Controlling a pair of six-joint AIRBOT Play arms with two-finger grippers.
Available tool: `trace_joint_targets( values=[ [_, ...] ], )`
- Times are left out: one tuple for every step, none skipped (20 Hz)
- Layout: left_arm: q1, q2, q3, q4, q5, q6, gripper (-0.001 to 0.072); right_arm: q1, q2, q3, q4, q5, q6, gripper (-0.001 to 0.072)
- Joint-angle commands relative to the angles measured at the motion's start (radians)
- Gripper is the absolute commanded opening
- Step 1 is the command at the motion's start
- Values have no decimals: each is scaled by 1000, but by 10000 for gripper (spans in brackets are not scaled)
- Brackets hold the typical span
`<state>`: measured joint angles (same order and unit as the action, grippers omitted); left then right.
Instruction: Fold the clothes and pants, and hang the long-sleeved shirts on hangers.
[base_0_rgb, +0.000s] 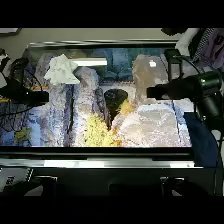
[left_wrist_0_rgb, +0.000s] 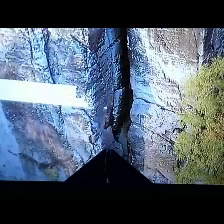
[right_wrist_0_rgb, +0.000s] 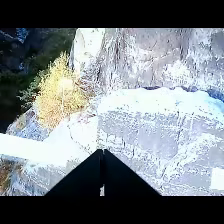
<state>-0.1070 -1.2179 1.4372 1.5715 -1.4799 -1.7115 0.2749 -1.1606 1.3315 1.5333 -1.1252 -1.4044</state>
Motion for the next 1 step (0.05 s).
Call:
trace_joint_targets(
  values=[
    [0,1,-1,0,0,-1,16,3,-1,1,-2,0,1,32]
  ],
)
